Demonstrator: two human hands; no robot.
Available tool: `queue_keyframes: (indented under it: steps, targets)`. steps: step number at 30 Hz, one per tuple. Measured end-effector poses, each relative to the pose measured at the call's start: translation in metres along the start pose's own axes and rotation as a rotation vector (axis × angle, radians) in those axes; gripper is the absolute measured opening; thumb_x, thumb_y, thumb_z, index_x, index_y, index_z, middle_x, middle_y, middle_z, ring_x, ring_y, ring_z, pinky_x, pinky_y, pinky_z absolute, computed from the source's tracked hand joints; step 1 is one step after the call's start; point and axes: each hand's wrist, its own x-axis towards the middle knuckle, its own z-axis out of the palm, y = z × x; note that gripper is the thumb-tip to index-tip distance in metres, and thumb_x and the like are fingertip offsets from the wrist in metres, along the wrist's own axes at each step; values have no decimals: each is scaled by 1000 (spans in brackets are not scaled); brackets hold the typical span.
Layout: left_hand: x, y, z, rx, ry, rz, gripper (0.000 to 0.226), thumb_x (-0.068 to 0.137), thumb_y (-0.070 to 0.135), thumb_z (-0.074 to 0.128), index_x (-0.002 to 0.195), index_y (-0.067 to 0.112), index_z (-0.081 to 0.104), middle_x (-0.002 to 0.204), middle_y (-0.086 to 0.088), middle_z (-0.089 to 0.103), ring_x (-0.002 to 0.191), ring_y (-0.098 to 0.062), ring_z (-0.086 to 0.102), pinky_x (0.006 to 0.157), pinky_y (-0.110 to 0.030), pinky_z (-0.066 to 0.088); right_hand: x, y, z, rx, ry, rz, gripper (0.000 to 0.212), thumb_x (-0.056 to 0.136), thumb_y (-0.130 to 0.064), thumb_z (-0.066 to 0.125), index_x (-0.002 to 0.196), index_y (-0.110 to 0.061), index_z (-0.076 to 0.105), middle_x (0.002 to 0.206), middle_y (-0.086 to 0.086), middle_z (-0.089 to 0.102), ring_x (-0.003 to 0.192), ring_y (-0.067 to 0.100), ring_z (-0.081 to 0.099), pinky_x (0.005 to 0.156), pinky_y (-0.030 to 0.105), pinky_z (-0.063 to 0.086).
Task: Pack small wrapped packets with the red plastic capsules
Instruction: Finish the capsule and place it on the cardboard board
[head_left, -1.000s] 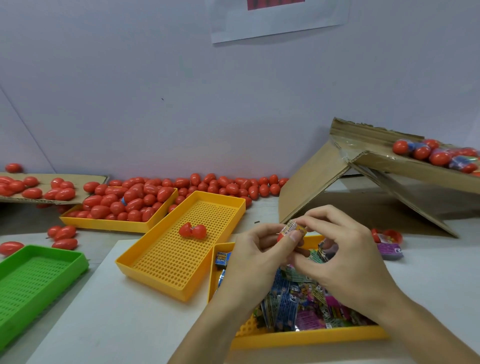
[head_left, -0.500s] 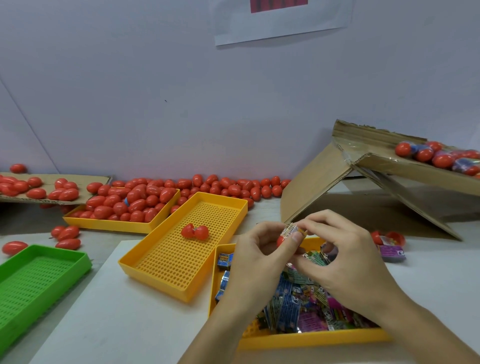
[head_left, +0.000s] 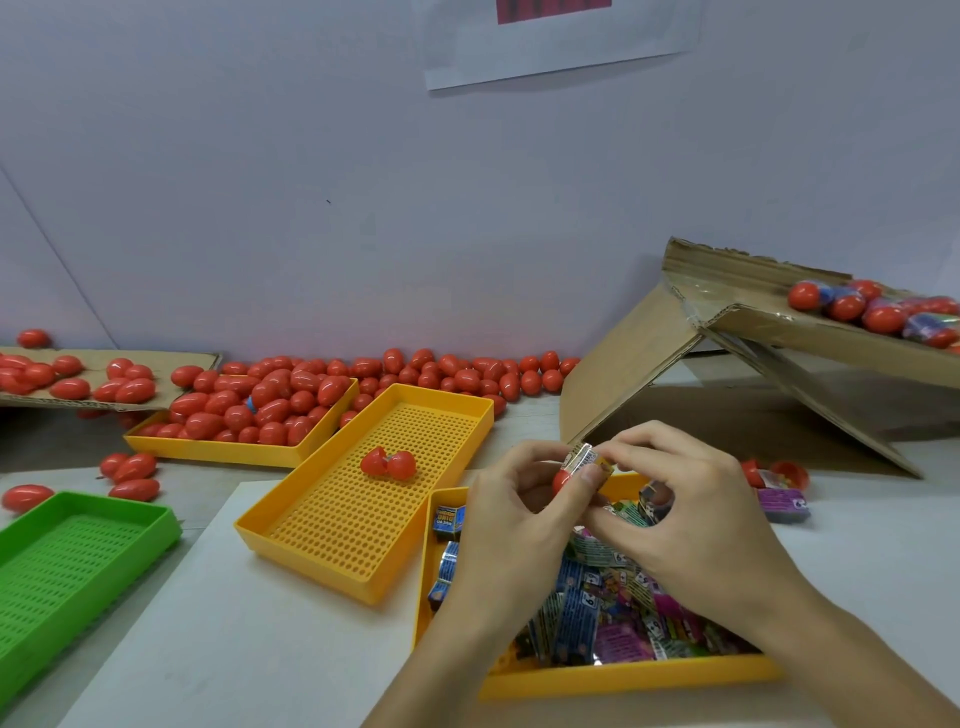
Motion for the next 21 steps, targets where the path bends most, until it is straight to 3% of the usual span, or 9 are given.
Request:
queue_keyframes:
  steps: [4,7,21]
  targets:
    - [0,-3,-1,6,8,-5,17,92,23,67,106,13,69,90,-4,76,88,-20,75,78,-40,62,1,0,-1,13,-2,3,37,75,-39,74,108,-22,76,96,-17,63,84,-4,57,65,6,42]
    - [0,-4,0,26,3,-4,17,94,21,65,108,12,70,91,-4,76,89,-19,74,78,-36,62,1,0,-2,40,-23,-16,35,76,-40,74,107,-23,76,96,-18,62,88,1,60,66,5,42]
    - [0,-2,2,28,18,-3,23,93,24,66,111,11,69,93,-4,76,92,-16,74,80,-34,61,0,-2,1,70,67,21,31,75,-25,81,106,-25,76,95,-21,63,84,-7,59,64,1,41]
